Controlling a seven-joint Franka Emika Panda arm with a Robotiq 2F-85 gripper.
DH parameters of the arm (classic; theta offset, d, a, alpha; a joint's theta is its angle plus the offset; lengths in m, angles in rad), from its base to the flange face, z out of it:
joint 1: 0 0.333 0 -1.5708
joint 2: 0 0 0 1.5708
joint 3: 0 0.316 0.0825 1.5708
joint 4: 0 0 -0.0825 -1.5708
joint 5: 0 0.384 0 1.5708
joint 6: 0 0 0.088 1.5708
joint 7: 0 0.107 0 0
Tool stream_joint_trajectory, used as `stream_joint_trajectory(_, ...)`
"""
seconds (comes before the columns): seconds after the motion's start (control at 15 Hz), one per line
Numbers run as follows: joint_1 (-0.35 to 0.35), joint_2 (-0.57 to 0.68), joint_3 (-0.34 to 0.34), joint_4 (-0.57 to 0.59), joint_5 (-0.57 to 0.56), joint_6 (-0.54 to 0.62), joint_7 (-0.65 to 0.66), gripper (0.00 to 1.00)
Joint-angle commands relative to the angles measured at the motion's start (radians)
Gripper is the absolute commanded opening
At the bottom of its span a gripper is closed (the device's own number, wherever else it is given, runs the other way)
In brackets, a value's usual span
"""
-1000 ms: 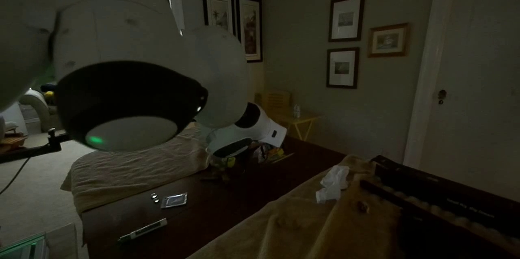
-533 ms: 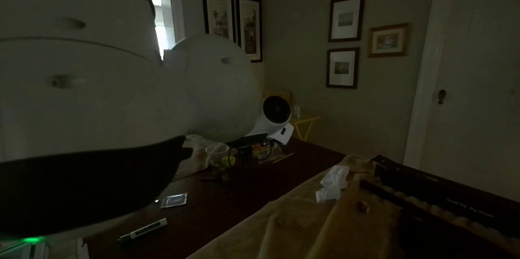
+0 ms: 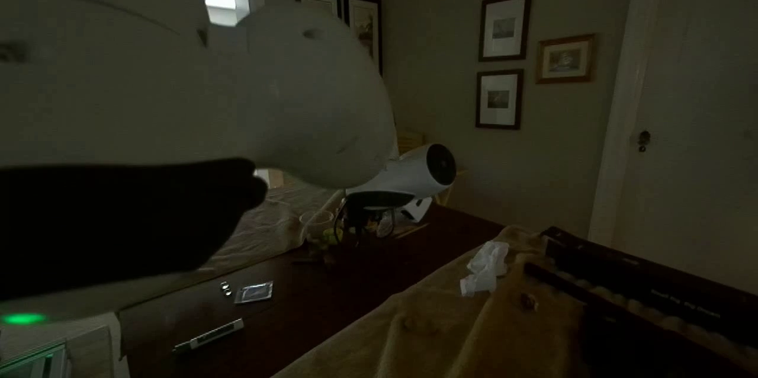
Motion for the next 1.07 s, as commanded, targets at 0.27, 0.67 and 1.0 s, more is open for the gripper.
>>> stream_joint_trajectory(0.27,0.151,-0.36,-0.176,0.104,0.185,-0.252,0.095,0.02)
stream_joint_trajectory(0.67,0.447,-0.548,-0.497,0.18,0.221,-0.334,0.08,0.02)
stream_joint_trajectory(1.0,0.784,-0.577,-0.825,0.232,0.23,-0.275,0.041,0.02)
